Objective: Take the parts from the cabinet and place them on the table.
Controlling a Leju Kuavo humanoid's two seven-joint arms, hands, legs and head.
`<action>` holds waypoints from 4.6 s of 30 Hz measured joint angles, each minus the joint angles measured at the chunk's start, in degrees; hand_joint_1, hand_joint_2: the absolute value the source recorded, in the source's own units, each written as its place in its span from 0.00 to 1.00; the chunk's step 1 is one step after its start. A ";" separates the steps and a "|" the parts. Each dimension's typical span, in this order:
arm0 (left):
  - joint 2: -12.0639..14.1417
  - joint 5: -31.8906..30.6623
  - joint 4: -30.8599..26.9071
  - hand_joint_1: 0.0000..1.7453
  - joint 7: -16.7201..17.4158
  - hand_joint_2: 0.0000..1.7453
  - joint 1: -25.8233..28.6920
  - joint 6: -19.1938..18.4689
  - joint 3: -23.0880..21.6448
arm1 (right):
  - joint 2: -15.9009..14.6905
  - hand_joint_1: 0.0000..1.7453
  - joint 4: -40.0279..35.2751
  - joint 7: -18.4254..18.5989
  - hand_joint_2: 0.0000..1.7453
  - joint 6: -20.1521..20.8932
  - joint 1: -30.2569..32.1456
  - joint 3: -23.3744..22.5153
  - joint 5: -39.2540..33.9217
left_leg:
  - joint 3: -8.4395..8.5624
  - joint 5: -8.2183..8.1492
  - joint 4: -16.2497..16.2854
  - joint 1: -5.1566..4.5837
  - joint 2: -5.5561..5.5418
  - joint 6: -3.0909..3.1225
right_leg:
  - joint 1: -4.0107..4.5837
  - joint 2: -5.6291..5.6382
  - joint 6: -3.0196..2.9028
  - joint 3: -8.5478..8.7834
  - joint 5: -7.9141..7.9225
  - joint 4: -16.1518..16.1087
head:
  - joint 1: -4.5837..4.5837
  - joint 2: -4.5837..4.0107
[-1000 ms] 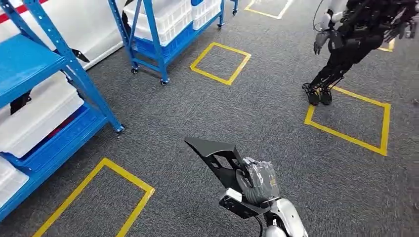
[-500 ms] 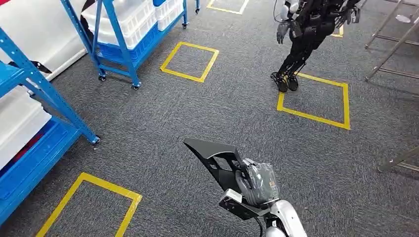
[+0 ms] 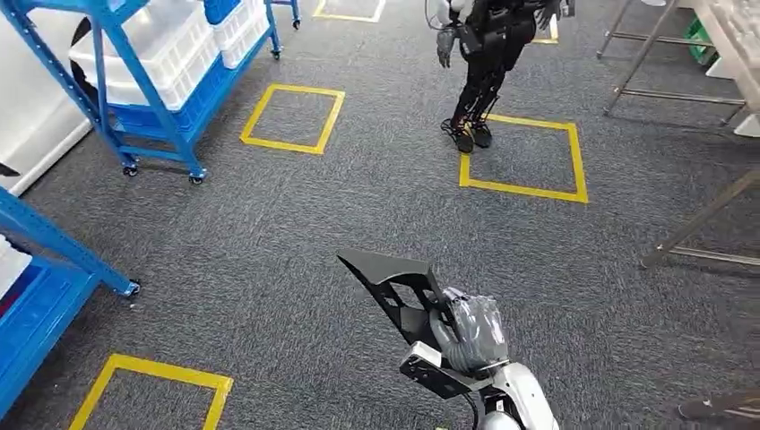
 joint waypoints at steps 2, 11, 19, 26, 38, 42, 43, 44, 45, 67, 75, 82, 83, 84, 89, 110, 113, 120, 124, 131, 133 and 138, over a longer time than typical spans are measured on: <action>0.26 0.52 0.00 0.00 -0.06 1.00 0.31 -0.02 0.09 | 0.07 1.00 0.00 -0.02 1.00 0.00 -0.03 0.00 0.00 | 2.99 1.86 -7.02 0.21 -4.29 0.34 | 0.08 1.32 0.63 -0.26 -0.16 0.42 | 0.02 0.00; 0.85 1.00 0.00 0.00 -0.90 1.00 1.02 0.28 0.66 | 0.13 1.00 0.20 -0.20 1.00 0.28 -1.05 0.00 0.04 | 3.55 2.89 -9.50 -0.14 0.70 2.73 | -0.42 -3.49 3.07 -8.11 -6.76 14.27 | 0.02 0.00; 0.94 1.49 0.00 0.00 -0.90 1.00 1.24 0.46 1.11 | 0.26 1.00 0.48 -0.22 1.00 0.55 -1.74 0.02 0.00 | 4.37 1.65 -9.20 -0.75 5.28 1.27 | 0.36 -7.90 1.94 -0.74 -0.13 0.18 | 0.02 0.00; 0.90 1.11 -0.04 0.00 -0.20 1.00 1.24 1.01 1.36 | 0.61 1.00 0.15 -0.17 1.00 0.59 -1.91 0.00 0.00 | -1.52 -6.29 4.90 -0.15 0.71 -0.33 | 0.05 -3.54 0.05 -0.45 0.19 -0.53 | 0.00 0.00; 0.68 0.59 -0.04 0.00 -0.04 1.00 1.37 0.50 1.62 | 0.59 1.00 -0.07 -0.04 1.00 0.55 -1.09 -0.04 0.04 | 2.89 3.04 -8.99 0.28 -1.59 2.20 | -0.14 1.70 2.43 -1.44 -0.17 0.84 | 0.02 0.00; 0.68 0.52 -0.04 0.00 -0.07 1.00 1.61 0.42 1.62 | 0.59 1.00 -0.28 0.00 1.00 0.55 -1.23 -0.04 0.07 | 2.86 3.10 -9.31 -0.15 1.26 2.90 | -0.23 -3.59 3.37 -8.79 -7.62 16.02 | 0.02 0.00; 0.68 0.52 -0.04 0.00 -0.02 1.00 1.61 0.42 1.62 | 0.59 1.00 -0.28 0.00 1.00 0.55 -1.11 -0.04 0.07 | 2.85 3.05 -9.29 -0.17 1.99 2.93 | -0.38 -3.65 3.53 -9.57 -7.59 17.58 | 0.02 0.00; 0.66 0.50 -0.04 0.00 0.02 1.00 1.57 0.42 1.62 | 0.57 1.00 -0.31 0.00 1.00 0.55 -0.97 -0.04 0.07 | 2.92 2.97 -9.29 -0.16 2.65 2.87 | -0.46 -3.82 3.63 -8.86 -6.26 16.28 | 0.02 0.00; 0.66 0.50 -0.04 0.00 0.04 1.00 1.51 0.37 1.64 | 0.57 1.00 -0.33 0.02 1.00 0.55 -0.93 -0.04 0.07 | 3.02 2.86 -9.28 -0.15 3.26 2.74 | -0.50 -4.09 3.63 -7.00 -4.18 12.76 | 0.02 0.00; 0.74 0.22 -0.04 0.00 1.40 1.00 0.59 -1.18 1.68 | 0.59 1.00 -1.03 0.13 1.00 0.44 -0.82 -0.24 0.20 | 2.70 2.18 -7.95 0.00 -2.61 1.27 | -0.29 3.05 2.33 -1.13 0.57 -0.09 | 0.02 0.00; 0.50 0.98 -0.04 0.00 1.22 1.00 0.81 -0.90 2.05 | 0.59 1.00 -0.76 0.37 1.00 1.07 -1.77 -0.22 0.39 | 3.00 2.69 -9.12 0.09 2.84 2.85 | -0.55 -4.00 3.78 -8.24 -5.42 15.27 | 0.02 0.00; 0.48 1.07 -0.04 0.00 1.20 1.00 0.71 -0.70 2.43 | 0.79 1.00 -0.76 0.37 1.00 1.07 -2.30 -0.22 0.42 | 4.05 1.71 -9.10 -0.48 6.62 0.98 | 0.70 -6.89 1.89 -0.46 -0.33 -0.16 | 0.02 0.00; 0.46 1.11 -0.04 0.00 1.20 1.00 0.55 -0.70 2.43 | 0.79 1.00 -0.79 0.37 1.00 1.07 -2.33 -0.22 0.42 | 4.37 1.44 -9.09 -0.51 7.27 0.55 | 0.37 -6.13 1.40 -0.26 -0.07 -0.63 | 0.00 0.00; 0.48 1.11 -0.04 0.00 1.20 1.00 0.49 -0.70 2.43 | 0.96 1.00 -0.81 0.33 1.00 1.07 -2.26 -0.22 0.42 | 4.08 0.62 -8.03 -0.04 4.53 0.18 | 0.05 -5.54 1.03 0.06 0.16 -0.96 | 0.02 0.00; 0.50 1.25 -0.04 0.00 1.29 1.00 0.40 -0.90 2.49 | 1.40 1.00 -0.79 0.57 1.00 1.42 -2.35 -0.22 0.68 | -4.53 -6.40 9.28 0.07 0.73 -0.27 | 0.07 -2.38 0.42 0.09 0.13 -0.85 | 0.00 0.00; 0.48 4.92 -0.04 0.00 2.05 1.00 1.07 -2.16 5.77 | 1.81 1.00 -1.46 1.16 1.00 1.66 -1.67 -0.33 1.05 | 3.78 1.61 -8.77 -0.40 4.95 1.69 | 0.22 -8.32 2.67 -0.48 0.26 -0.31 | 0.00 0.00; 0.46 3.71 -0.04 0.00 0.83 1.00 0.99 -2.01 5.81 | 1.81 1.00 -1.46 1.14 1.00 1.60 -1.33 -0.55 1.01 | 4.47 1.36 -9.14 -0.42 6.71 0.84 | 0.55 -6.41 1.93 -0.72 0.12 -0.34 | 0.02 0.00; 0.46 2.88 -0.07 0.00 -2.75 1.00 0.73 -1.62 5.81 | 1.86 1.00 -1.70 0.96 1.00 1.46 -0.88 -0.66 0.94 | -4.16 -6.54 9.35 0.12 0.60 -0.37 | -0.14 -1.94 0.70 -0.18 0.57 -0.94 | 0.00 0.00; 0.55 2.75 -0.07 0.00 -4.61 1.00 1.12 -2.10 5.81 | 1.86 1.00 -1.70 0.83 1.00 1.49 -0.92 -0.68 0.83 | 2.28 2.67 -6.86 0.42 -3.12 0.39 | -0.32 1.34 1.19 -0.14 0.28 -0.38 | 0.00 0.00; 0.50 3.76 -0.07 0.00 -7.17 1.00 1.24 -2.27 5.86 | 1.86 1.00 -1.73 0.33 1.00 1.51 -1.18 -0.74 0.74 | 2.94 2.72 -8.77 0.56 -1.61 2.98 | -0.02 -1.36 3.59 -3.05 -1.63 3.46 | 0.02 0.00; 0.48 3.93 -0.07 0.00 -7.50 1.00 1.54 -2.38 5.86 | 1.86 1.00 -1.66 0.31 1.00 1.53 -1.48 -0.74 0.72 | 2.88 2.64 -8.74 0.28 0.03 3.10 | -0.19 -3.51 3.92 -7.51 -5.99 12.59 | 0.02 0.00; 0.52 5.77 -0.07 0.00 -7.45 1.00 1.51 -3.43 6.49 | 1.86 1.00 -1.11 0.09 1.00 1.60 -1.60 -0.74 0.57 | 3.26 2.22 -8.71 0.13 3.50 2.84 | -0.37 -4.87 3.65 -4.06 -0.81 6.61 | 0.02 0.00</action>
